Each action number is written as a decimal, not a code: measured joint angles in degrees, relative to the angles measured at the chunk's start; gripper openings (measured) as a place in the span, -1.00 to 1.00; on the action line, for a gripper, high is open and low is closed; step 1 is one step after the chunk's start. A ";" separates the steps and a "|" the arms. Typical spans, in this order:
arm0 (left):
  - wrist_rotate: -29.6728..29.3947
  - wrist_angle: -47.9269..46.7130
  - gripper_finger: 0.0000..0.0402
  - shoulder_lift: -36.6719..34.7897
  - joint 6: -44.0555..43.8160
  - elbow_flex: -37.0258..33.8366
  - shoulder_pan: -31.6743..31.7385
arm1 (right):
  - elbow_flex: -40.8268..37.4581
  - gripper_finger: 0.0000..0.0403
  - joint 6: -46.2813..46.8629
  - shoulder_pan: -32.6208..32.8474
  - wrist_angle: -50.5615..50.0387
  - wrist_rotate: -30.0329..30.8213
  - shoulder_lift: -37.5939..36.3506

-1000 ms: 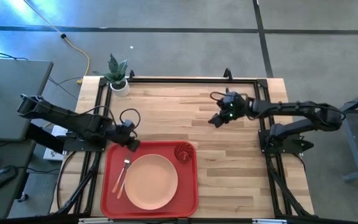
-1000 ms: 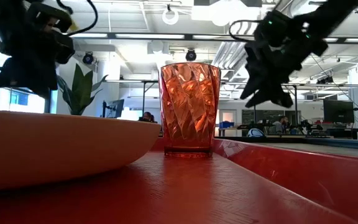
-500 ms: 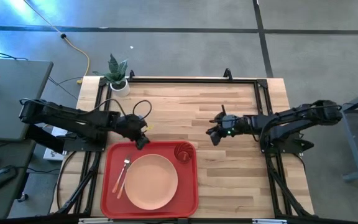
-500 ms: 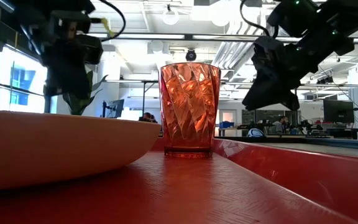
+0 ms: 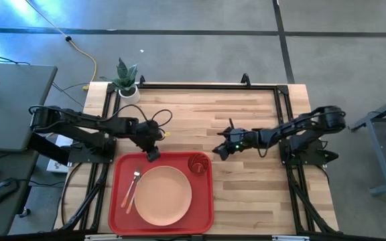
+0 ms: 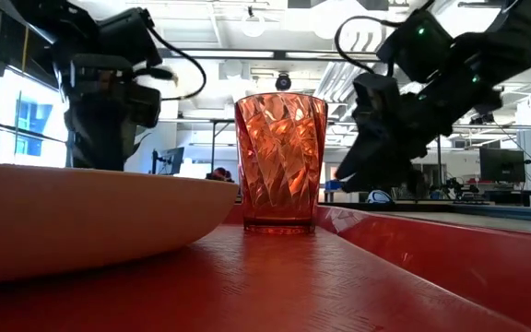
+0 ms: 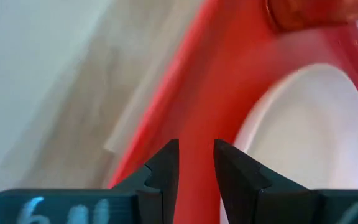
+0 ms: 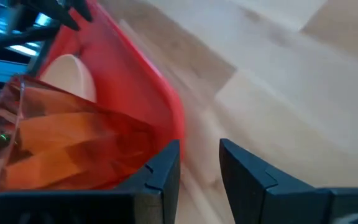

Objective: Pick and place plate/cup/fork/spoon on tray
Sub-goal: Move the red tray to the center of the table

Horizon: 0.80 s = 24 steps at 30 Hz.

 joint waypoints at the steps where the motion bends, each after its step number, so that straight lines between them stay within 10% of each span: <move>1: 0.86 0.28 -0.54 0.67 0.87 0.00 0.07 | 0.00 -0.49 0.80 0.00 2.11 -1.06 1.43; 24: -3.55 1.12 -0.59 5.56 6.81 0.09 0.03 | 5.39 -0.49 3.49 0.35 6.99 -11.03 13.56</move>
